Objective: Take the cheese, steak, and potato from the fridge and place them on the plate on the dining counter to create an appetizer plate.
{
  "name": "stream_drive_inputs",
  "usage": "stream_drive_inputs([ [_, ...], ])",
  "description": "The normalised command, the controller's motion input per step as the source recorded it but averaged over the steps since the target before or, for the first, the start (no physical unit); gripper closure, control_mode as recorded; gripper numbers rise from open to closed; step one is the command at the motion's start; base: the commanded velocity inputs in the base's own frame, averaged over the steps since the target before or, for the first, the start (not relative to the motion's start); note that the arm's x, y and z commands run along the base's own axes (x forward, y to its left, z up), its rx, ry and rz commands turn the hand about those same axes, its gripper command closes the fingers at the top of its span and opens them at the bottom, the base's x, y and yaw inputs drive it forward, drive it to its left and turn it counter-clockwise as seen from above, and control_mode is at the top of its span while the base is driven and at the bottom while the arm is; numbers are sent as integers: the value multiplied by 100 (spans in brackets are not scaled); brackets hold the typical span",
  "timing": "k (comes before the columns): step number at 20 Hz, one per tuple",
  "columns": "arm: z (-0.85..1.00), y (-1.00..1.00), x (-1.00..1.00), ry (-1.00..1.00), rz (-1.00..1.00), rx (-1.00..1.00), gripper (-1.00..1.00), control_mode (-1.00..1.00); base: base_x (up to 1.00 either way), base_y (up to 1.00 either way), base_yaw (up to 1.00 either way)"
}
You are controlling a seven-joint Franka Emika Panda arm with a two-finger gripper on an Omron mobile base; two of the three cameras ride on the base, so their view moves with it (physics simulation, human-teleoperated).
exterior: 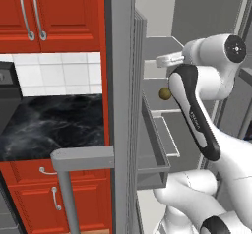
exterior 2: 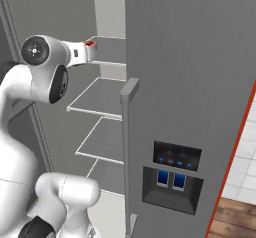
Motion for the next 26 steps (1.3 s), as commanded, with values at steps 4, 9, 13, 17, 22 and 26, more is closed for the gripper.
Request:
stream_drive_inputs([
  [4, 0, 16, 53, 17, 0, 0, -100, -100, 0, 0, 0],
  [9, 0, 6, 50, 7, 0, 0, -100, -100, 0, 0, 0],
  [13, -13, 0, 50, 0, 2, 0, -100, -100, 0, 0, 0],
  [17, -18, 4, 44, 0, 2, 0, -100, -100, 0, 0, 0],
  [22, -20, 15, 47, 0, 2, 0, -100, -100, 0, 0, 0],
  [26, -14, 20, 50, 5, 3, 0, -100, -100, 0, 0, 0],
])
